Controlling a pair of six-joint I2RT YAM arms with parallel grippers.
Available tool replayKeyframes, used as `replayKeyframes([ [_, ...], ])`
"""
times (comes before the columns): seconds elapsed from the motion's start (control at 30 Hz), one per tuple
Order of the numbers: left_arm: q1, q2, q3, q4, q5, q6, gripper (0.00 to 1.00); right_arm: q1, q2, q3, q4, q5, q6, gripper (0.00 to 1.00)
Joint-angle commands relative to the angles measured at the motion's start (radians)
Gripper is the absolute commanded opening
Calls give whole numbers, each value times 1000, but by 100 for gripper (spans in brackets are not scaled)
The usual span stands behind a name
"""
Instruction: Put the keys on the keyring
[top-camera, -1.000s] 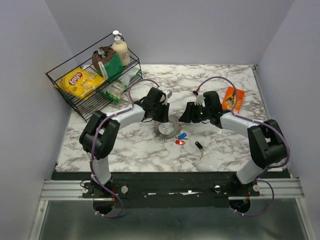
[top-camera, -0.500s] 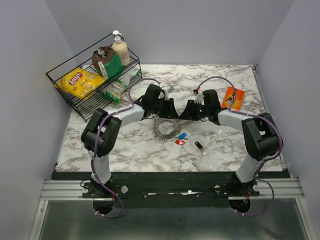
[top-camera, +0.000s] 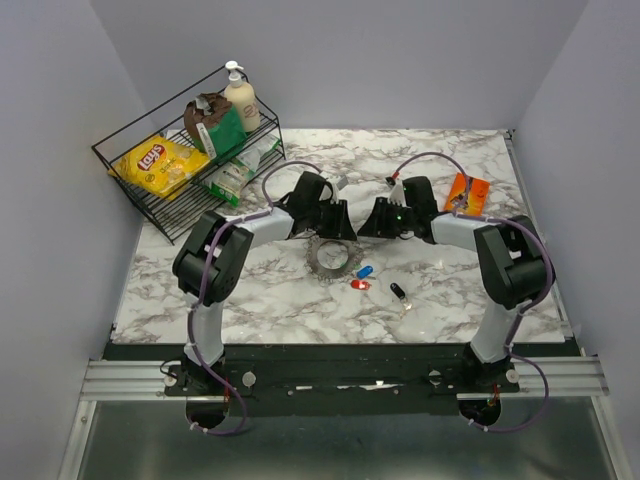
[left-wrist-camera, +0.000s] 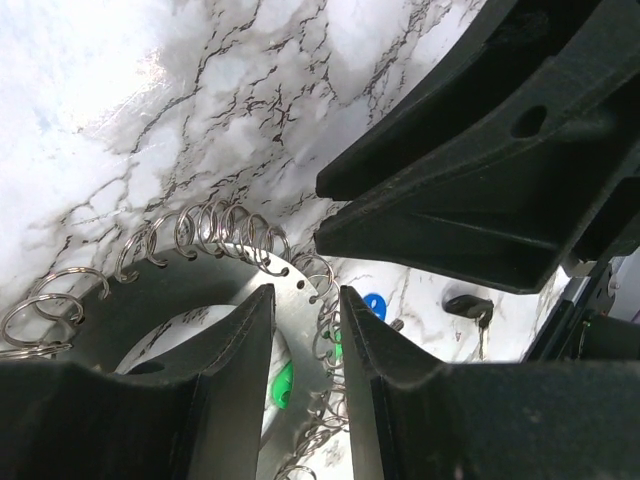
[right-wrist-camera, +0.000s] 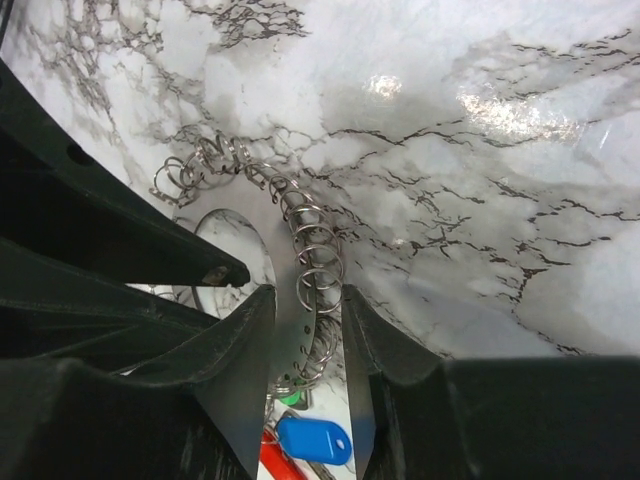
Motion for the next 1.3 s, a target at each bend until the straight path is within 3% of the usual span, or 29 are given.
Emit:
replayKeyframes([
  [0.0,0,37,18,-4,18,-2,41,-3,29,39,-40,12,-5,39],
  [0.27,-3,61,6,13,21,-7,41,-3,44,36,-55,5,-13,35],
  [0.6,-11,73,4,50,37,-29,39,-3,69,66,-159,21,-56,6],
  [1.27,-17,110,24,59,41,-42,32,-1,113,93,-195,-25,-58,2],
])
